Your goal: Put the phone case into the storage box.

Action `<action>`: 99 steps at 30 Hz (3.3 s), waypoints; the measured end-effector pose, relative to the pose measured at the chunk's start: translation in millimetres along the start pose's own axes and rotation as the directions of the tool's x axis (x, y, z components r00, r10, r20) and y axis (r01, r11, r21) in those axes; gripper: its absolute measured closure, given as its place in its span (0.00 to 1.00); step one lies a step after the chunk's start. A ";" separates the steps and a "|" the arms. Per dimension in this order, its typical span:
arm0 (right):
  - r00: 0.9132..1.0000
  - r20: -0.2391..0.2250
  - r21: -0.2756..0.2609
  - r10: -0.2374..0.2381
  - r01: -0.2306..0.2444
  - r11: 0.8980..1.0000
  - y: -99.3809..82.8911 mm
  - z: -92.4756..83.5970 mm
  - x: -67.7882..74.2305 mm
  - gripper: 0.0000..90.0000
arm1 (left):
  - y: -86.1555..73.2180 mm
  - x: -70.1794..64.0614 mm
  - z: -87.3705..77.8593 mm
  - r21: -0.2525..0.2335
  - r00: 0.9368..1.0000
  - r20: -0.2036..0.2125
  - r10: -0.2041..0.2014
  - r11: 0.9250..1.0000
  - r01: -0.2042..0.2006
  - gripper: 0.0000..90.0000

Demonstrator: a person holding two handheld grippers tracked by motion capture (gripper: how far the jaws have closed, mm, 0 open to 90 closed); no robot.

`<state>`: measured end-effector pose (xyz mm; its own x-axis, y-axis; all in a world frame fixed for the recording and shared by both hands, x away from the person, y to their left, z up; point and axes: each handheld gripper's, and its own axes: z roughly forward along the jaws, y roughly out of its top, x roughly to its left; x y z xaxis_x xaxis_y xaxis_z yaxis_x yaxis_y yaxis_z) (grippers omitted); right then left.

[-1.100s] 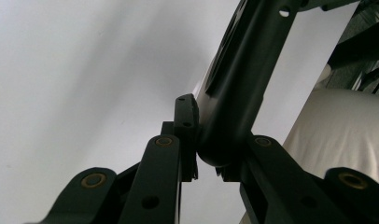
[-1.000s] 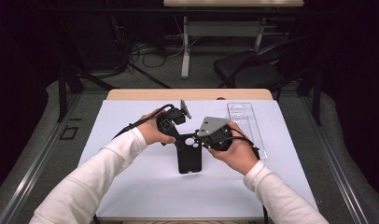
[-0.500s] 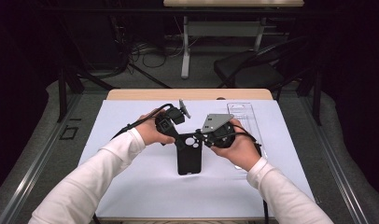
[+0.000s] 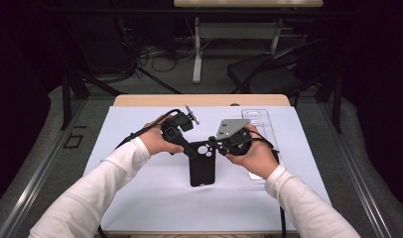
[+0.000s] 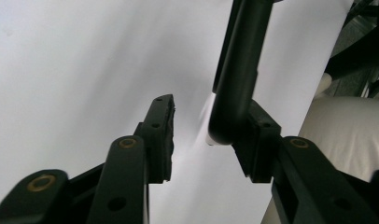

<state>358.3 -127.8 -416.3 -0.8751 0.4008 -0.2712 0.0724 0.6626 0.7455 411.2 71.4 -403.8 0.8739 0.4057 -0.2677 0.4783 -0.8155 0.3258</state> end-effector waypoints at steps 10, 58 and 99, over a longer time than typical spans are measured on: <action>1.000 0.000 0.003 -0.012 0.012 1.000 -0.1 -0.3 -1.6 0.89 | -6.1 -1.3 -4.6 -0.038 1.000 0.013 0.011 0.999 -0.011 0.62; 0.998 0.009 -0.066 -0.065 0.065 0.996 -13.6 -19.8 -39.6 0.89 | -64.5 1.8 -12.0 -0.407 0.991 -0.126 -0.034 0.913 -0.020 0.39; 0.992 0.110 -0.051 -0.054 0.060 0.997 -12.6 -43.3 -86.1 0.89 | -109.0 18.9 -14.2 -0.525 0.983 -0.106 -0.148 0.848 0.071 0.15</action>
<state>412.0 -198.0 -376.0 -0.8196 0.4315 -0.3769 -0.0053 0.6522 0.7581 376.8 173.9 -431.5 0.7975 0.5637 -0.2149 0.5128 -0.4458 0.7337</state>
